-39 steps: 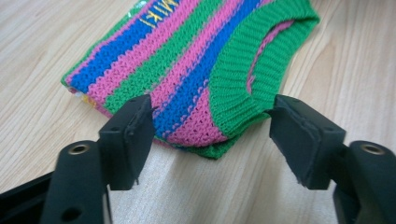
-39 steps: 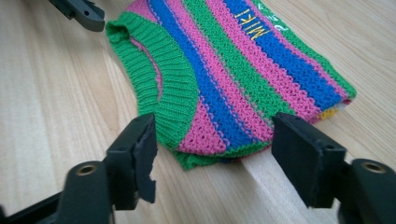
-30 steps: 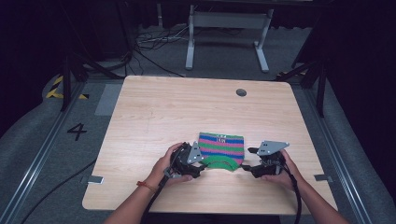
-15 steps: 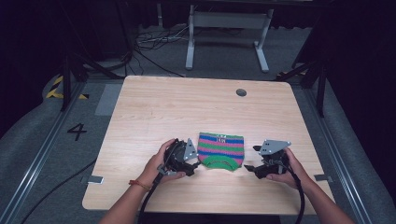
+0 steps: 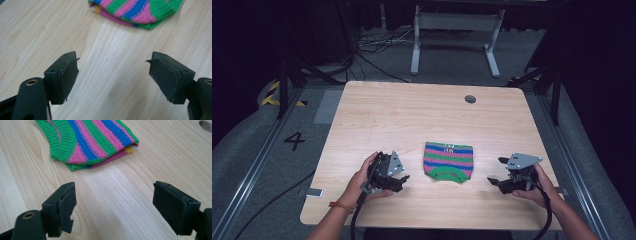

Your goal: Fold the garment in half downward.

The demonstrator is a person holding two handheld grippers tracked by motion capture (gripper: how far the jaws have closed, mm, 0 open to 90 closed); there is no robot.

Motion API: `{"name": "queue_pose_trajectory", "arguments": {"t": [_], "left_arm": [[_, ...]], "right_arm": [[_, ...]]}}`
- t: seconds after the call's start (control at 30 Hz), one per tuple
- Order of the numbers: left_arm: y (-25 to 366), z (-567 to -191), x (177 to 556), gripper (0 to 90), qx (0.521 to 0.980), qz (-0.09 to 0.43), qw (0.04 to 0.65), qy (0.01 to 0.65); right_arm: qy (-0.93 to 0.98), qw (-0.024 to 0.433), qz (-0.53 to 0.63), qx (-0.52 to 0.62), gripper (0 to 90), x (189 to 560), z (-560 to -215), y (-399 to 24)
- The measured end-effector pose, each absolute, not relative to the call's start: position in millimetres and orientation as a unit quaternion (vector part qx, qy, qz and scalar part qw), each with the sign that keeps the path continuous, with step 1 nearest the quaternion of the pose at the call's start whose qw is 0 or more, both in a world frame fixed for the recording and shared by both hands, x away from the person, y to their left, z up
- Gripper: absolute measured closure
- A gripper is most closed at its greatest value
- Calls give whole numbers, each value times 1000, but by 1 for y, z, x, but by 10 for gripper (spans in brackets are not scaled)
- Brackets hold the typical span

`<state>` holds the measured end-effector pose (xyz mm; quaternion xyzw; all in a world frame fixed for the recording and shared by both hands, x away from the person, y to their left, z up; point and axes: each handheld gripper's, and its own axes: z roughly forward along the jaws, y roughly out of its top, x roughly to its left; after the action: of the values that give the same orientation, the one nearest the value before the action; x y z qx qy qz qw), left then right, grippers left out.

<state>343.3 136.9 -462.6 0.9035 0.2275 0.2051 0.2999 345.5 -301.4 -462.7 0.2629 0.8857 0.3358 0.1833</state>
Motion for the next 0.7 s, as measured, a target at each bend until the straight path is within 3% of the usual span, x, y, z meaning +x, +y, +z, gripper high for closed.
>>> {"name": "queue_pose_trajectory", "arguments": {"t": [0.7], "left_arm": [[203,-475,321,204,898,188,286,278]], "right_arm": [[867,194,321,329,205,327,-476,-365]]}}
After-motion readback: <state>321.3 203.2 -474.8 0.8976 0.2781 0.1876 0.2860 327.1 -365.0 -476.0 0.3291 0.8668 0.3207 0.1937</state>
